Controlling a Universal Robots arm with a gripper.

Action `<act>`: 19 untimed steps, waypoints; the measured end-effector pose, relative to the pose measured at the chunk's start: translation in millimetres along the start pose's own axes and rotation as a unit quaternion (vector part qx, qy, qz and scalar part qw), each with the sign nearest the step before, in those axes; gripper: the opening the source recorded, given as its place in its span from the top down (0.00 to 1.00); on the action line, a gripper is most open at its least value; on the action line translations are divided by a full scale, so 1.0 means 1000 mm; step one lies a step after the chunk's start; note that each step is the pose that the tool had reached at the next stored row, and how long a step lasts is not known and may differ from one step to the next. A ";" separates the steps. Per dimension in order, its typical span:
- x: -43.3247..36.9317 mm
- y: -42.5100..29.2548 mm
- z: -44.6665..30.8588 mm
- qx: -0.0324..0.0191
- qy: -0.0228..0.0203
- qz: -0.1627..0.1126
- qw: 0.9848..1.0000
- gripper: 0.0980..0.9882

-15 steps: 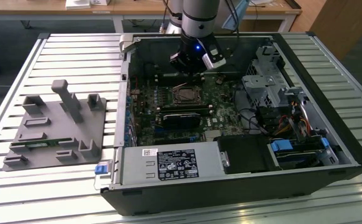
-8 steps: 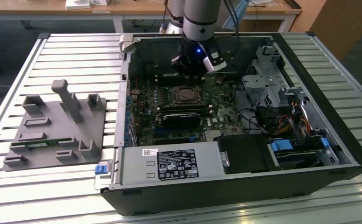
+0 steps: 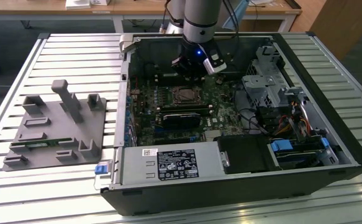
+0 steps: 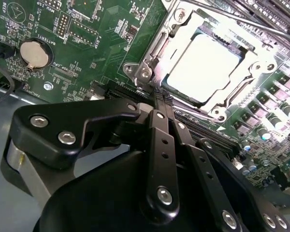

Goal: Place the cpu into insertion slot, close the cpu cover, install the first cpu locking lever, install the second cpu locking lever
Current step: 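Install the first cpu locking lever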

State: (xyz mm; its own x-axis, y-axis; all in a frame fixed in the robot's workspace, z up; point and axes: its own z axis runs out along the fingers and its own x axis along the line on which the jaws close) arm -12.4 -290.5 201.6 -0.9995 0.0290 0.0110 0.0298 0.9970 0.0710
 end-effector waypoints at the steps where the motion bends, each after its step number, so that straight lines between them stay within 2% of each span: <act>1: -0.0001 0.0000 0.0000 0.000 0.000 0.000 1.000 0.99; 4: -0.0004 0.0003 0.0007 0.002 0.000 0.000 1.000 0.99; 12: -0.0006 0.0018 0.0031 0.011 0.000 0.000 1.000 0.99; 19: -0.0011 0.0038 0.0061 0.012 0.000 0.000 1.000 0.99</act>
State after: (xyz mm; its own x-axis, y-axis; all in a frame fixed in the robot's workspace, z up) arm -11.2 -286.2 195.8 -0.9995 0.0292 0.0106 0.0297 0.9985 0.0463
